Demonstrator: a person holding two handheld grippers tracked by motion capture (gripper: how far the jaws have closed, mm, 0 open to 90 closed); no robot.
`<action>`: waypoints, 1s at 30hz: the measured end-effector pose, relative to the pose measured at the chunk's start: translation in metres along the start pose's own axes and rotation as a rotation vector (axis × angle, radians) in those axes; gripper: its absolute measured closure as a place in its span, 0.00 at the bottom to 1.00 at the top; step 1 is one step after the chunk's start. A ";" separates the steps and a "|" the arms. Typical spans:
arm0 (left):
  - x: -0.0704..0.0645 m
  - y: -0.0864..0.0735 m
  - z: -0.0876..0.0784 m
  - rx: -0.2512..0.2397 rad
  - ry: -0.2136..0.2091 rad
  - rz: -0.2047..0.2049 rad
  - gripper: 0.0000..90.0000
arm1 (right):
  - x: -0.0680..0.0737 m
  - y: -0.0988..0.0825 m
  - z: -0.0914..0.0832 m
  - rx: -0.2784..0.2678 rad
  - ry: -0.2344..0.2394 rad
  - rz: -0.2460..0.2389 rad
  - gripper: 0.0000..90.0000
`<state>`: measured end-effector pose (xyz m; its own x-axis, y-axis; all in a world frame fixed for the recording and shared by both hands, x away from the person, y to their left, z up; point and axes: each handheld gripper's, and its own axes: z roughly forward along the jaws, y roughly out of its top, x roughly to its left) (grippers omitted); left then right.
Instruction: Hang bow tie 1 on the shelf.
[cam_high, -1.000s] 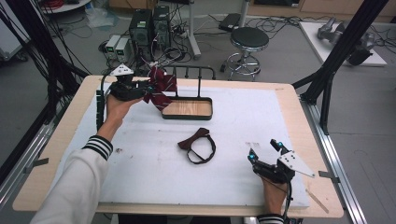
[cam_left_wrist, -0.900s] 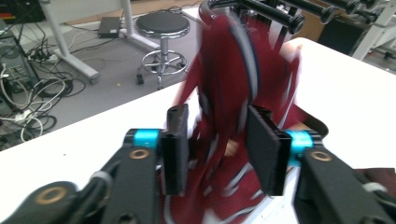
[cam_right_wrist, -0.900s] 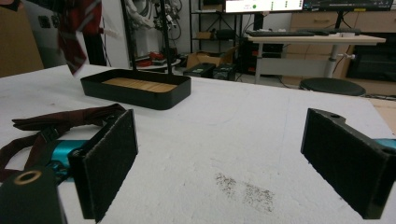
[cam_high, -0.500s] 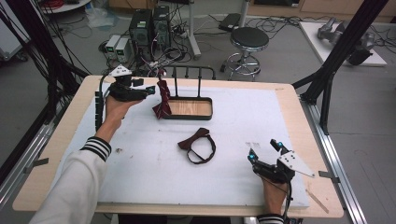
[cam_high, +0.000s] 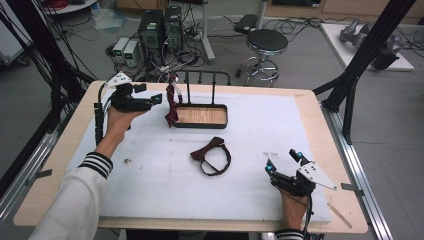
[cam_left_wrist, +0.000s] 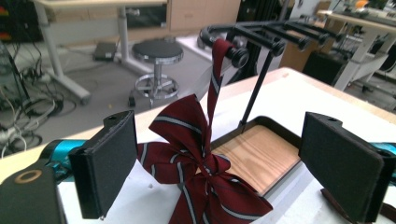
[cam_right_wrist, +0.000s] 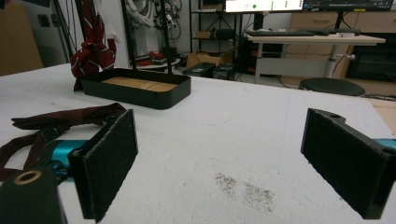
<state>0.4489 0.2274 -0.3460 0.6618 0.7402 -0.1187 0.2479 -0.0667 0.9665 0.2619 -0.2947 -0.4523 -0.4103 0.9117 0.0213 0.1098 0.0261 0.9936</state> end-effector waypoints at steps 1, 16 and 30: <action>0.001 -0.001 -0.003 -0.010 -0.001 0.001 0.14 | 0.000 0.000 0.000 0.000 0.000 0.001 0.11; -0.012 -0.028 -0.051 -0.062 -0.035 0.036 0.13 | 0.001 0.000 0.000 0.001 -0.012 -0.001 0.11; -0.030 -0.071 -0.084 -0.110 -0.032 0.061 0.13 | 0.002 0.000 0.000 0.007 -0.023 -0.007 0.11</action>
<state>0.3521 0.2662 -0.3915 0.6959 0.7152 -0.0645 0.1288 -0.0359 0.9910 0.2614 -0.2925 -0.4521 -0.3897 0.9209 0.0116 0.1129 0.0352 0.9930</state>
